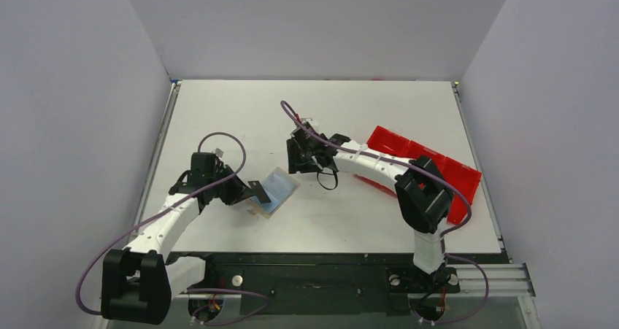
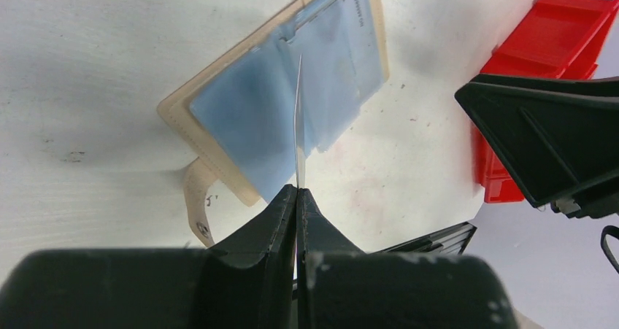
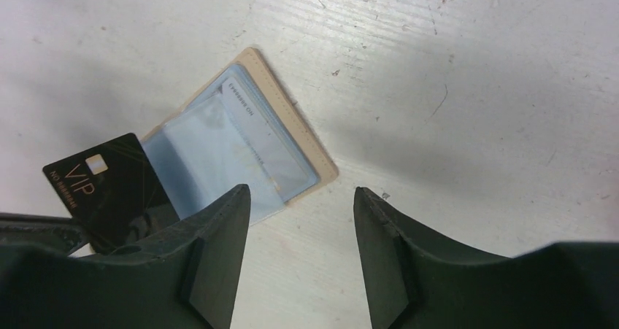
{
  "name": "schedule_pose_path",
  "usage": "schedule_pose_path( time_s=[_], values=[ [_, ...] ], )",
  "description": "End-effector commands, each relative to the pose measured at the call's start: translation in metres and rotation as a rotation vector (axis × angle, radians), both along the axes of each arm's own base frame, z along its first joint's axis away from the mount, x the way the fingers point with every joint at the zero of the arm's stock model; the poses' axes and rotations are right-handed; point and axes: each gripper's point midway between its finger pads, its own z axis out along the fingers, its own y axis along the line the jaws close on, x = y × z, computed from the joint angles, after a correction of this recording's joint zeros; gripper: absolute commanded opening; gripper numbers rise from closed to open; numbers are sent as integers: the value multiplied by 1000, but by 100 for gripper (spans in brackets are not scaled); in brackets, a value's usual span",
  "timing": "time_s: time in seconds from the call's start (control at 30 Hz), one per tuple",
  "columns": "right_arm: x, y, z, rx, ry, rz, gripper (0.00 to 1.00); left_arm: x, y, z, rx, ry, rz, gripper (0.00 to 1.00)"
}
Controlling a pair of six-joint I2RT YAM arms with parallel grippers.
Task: Take the credit cards out of the card holder
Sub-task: Place the credit card in the storage box.
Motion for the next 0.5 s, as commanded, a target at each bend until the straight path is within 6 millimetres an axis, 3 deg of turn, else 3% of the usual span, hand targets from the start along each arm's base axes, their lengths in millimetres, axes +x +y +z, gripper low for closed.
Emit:
schedule_pose_path(
  time_s=[0.0, 0.17, 0.47],
  values=[
    [8, 5, 42, 141, -83, -8, 52, 16, -7, 35, -45, -108, -26, 0],
    [4, 13, 50, 284, -65, 16, 54, 23, -14, 53, -91, -162, -33, 0],
    [-6, 30, 91, 605, -75, 84, 56, 42, -33, 102, -273, -314, -62, 0]
  ],
)
